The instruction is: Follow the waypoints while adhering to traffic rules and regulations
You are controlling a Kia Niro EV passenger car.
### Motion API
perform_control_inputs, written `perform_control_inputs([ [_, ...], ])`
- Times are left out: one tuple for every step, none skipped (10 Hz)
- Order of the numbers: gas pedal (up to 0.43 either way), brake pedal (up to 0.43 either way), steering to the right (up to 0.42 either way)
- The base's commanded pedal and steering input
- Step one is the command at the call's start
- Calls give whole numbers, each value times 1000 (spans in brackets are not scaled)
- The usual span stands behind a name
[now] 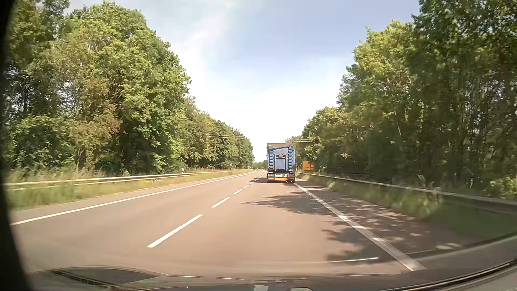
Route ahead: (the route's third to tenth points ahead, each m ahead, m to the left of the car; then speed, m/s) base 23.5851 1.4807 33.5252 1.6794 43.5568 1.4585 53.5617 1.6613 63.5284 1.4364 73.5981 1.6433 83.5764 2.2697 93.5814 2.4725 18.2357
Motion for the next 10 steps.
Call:
perform_control_inputs([
  [189, 0, -1],
  [189, 0, -1],
  [189, 0, -1],
  [189, 0, -1],
  [189, 0, -1],
  [189, 0, -1],
  [189, 0, -1],
  [189, 0, -1],
  [189, 0, -1],
  [189, 0, -1],
])
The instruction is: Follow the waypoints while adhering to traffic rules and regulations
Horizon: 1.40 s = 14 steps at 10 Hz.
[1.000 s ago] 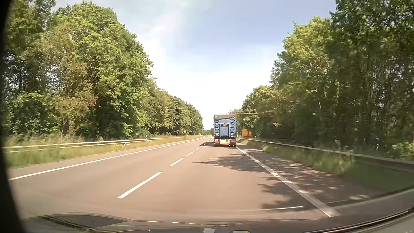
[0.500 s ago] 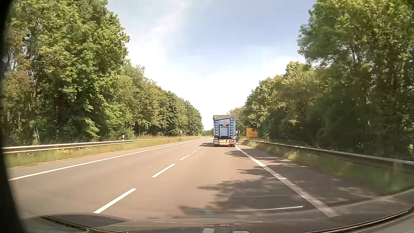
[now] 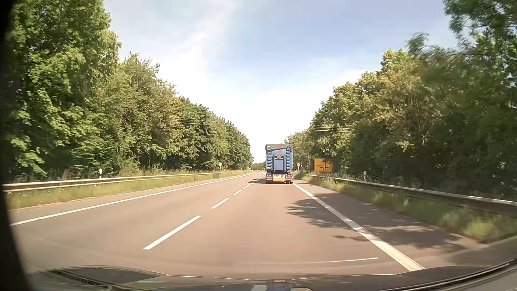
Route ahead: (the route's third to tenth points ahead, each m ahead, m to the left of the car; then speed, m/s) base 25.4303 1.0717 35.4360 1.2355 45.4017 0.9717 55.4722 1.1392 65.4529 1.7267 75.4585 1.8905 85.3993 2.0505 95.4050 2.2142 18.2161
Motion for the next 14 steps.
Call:
perform_control_inputs([
  [189, 0, -1],
  [189, 0, -1],
  [189, 0, -1],
  [189, 0, -1],
  [189, 0, -2],
  [189, 0, -2],
  [189, 0, -2],
  [189, 0, -2],
  [189, 0, -2],
  [189, 0, -2],
  [189, 0, -2],
  [177, 0, -2],
  [177, 0, -2],
  [177, 0, -2],
])
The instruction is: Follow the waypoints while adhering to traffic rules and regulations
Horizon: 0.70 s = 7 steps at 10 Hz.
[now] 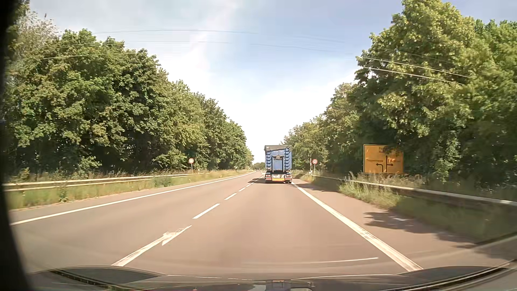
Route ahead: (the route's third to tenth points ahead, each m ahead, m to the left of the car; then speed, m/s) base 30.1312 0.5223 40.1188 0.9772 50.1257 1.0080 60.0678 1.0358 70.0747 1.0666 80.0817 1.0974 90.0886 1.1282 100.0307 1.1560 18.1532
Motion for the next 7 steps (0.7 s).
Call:
perform_control_inputs([
  [177, 0, -2],
  [177, 0, -2],
  [177, 0, -2],
  [177, 0, -2],
  [177, 0, -2],
  [177, 0, -2],
  [177, 0, -2],
])
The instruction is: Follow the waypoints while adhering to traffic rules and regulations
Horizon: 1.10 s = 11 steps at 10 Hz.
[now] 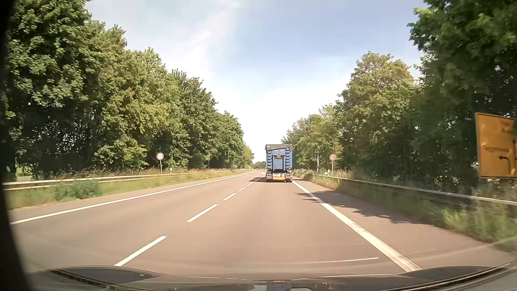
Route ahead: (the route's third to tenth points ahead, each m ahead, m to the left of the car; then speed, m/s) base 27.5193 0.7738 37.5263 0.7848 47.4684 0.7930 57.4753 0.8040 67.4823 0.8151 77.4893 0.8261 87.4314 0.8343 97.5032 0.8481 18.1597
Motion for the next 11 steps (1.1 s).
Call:
perform_control_inputs([
  [177, 0, -2],
  [177, 0, -2],
  [177, 0, -2],
  [177, 0, -2],
  [177, 0, -2],
  [177, 0, -2],
  [177, 0, -2],
  [177, 0, -1],
  [177, 0, -1],
  [177, 0, -1],
  [177, 0, -1],
])
